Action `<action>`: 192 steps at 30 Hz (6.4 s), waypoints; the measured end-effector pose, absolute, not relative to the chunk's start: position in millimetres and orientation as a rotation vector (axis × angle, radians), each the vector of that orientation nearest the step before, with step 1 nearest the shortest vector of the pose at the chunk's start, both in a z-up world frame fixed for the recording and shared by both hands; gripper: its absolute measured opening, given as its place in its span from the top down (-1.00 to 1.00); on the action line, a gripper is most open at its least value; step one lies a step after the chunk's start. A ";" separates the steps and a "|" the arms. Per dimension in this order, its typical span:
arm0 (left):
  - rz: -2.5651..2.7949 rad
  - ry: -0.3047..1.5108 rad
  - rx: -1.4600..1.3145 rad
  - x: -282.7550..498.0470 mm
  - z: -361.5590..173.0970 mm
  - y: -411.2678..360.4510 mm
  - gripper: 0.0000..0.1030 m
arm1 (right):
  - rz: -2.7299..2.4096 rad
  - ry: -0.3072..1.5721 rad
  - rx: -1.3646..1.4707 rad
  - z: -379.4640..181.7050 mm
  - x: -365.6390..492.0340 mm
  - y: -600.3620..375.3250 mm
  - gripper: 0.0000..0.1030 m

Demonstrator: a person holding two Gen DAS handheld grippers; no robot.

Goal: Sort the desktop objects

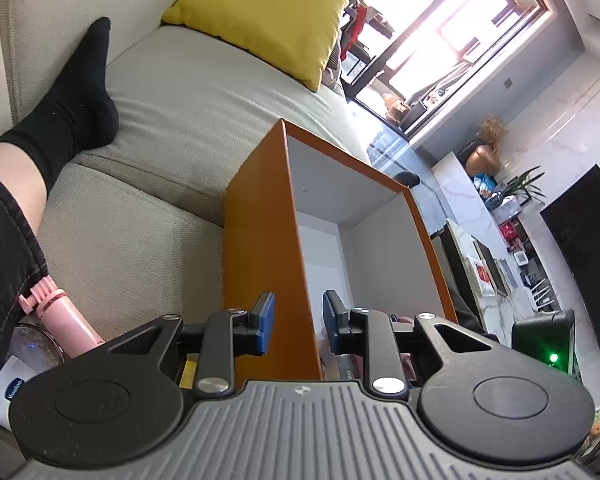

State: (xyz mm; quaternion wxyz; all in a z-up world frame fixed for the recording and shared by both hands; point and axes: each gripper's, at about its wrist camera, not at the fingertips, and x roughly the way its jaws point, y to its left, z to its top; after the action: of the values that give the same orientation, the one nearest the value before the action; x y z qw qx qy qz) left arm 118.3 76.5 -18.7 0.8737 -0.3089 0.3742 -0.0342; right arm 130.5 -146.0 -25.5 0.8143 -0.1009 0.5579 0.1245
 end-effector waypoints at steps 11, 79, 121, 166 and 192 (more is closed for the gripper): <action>-0.058 0.794 -0.642 112.5 -16.0 75.8 0.43 | 0.321 1.217 -0.123 -20.3 133.5 -162.6 -0.10; 0.302 0.731 -0.589 -19.6 -5.5 152.6 0.41 | 1.070 0.861 -0.557 -22.5 66.9 -2.9 0.63; 0.090 1.262 0.412 80.5 -92.4 53.2 -0.01 | 1.049 0.837 -0.163 41.2 100.5 -90.6 0.68; 0.238 1.030 0.071 70.4 -52.9 99.3 0.68 | 0.949 0.896 -0.113 26.1 117.5 -89.8 0.68; -0.050 0.778 -0.251 40.9 50.6 51.0 0.72 | 0.682 0.949 -0.039 37.4 120.4 -190.2 0.68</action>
State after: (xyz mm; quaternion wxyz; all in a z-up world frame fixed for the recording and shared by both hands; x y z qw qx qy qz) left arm 40.9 51.0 50.6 0.9173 -0.1220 0.3783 -0.0242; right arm 120.4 -190.2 37.4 0.8339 -0.0182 0.4480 0.3218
